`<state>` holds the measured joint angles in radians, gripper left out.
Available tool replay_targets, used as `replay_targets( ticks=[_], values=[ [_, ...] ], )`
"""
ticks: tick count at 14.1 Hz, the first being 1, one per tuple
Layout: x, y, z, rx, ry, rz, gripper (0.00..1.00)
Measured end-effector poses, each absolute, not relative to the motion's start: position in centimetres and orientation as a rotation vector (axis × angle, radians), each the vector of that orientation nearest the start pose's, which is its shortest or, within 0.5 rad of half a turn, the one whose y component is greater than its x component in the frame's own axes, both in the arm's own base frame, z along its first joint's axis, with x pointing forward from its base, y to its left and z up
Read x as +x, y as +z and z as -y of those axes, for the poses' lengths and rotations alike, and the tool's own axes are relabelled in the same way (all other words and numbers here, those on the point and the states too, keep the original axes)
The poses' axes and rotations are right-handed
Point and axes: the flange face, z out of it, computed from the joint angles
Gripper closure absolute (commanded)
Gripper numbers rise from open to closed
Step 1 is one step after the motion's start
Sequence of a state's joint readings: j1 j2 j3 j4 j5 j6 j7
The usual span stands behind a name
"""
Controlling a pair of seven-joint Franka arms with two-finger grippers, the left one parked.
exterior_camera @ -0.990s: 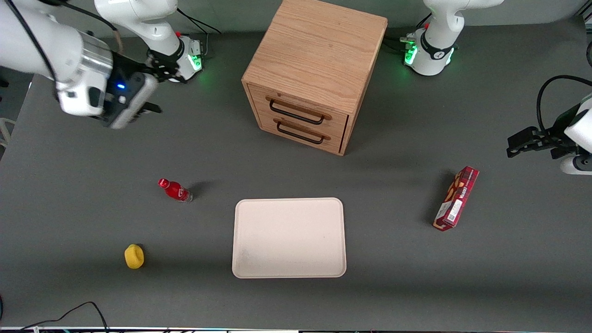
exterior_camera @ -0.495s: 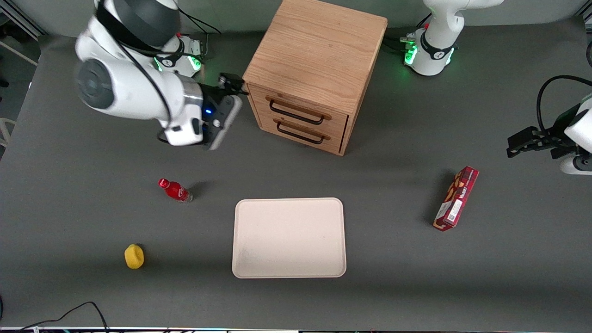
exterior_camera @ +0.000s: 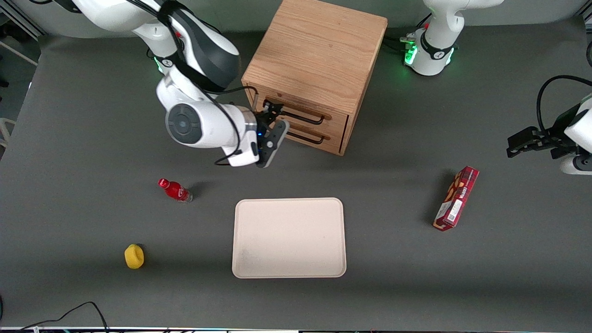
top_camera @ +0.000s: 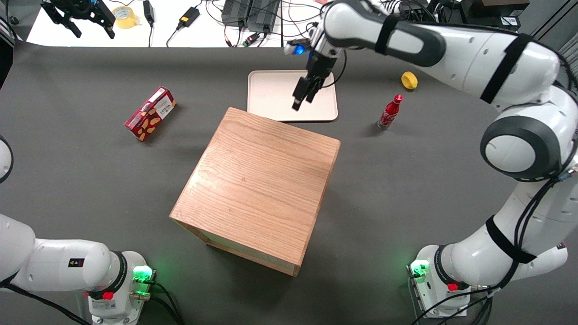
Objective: Open upper drawer
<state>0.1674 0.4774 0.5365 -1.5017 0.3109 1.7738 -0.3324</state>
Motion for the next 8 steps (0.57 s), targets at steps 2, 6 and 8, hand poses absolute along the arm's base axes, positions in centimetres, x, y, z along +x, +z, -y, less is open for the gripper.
replay_targets(
  ticks=[2,6,8],
  values=[
    [51.8,41.1,-42.0,-2.336,0.335,1.171,0.0],
    [50.4,39.7,-43.5,-2.332,0.331,1.168,0.0],
    [49.8,38.9,-43.9,-2.333,0.332,1.165,0.0]
  ],
)
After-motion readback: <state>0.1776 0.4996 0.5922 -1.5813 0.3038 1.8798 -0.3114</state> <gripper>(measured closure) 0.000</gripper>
